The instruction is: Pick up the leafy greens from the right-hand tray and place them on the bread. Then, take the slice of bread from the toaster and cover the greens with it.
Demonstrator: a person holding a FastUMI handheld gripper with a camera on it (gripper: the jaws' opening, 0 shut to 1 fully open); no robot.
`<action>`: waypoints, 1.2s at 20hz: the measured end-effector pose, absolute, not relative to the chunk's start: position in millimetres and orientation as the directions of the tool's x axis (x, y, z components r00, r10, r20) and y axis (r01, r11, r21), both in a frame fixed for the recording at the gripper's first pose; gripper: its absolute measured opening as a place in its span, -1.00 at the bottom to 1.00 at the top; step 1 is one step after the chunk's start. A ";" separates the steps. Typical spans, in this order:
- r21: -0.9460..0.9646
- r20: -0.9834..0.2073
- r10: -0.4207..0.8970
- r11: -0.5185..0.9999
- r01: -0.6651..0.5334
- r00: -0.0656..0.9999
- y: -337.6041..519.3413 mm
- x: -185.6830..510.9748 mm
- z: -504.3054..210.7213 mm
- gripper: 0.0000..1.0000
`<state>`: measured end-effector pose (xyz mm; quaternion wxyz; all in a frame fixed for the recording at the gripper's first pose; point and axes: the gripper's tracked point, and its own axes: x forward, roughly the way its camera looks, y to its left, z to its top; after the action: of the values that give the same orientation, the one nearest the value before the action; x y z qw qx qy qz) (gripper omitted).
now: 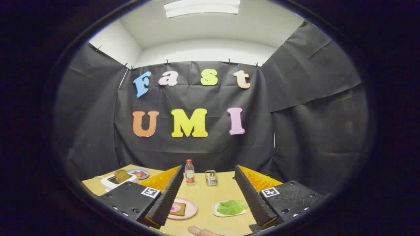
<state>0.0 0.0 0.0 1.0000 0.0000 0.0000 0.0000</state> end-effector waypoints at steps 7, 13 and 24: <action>-0.057 -0.091 0.013 0.998 -0.018 0.996 -6.8 14.9 -47.0 0.92; -0.016 -0.114 0.059 0.998 -0.061 0.992 -13.3 26.9 -56.0 0.92; 0.031 -0.063 0.018 0.999 -0.016 0.998 -55.0 55.3 -44.5 0.91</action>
<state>55.3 -55.0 -44.5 0.9993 0.0150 0.0318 0.0084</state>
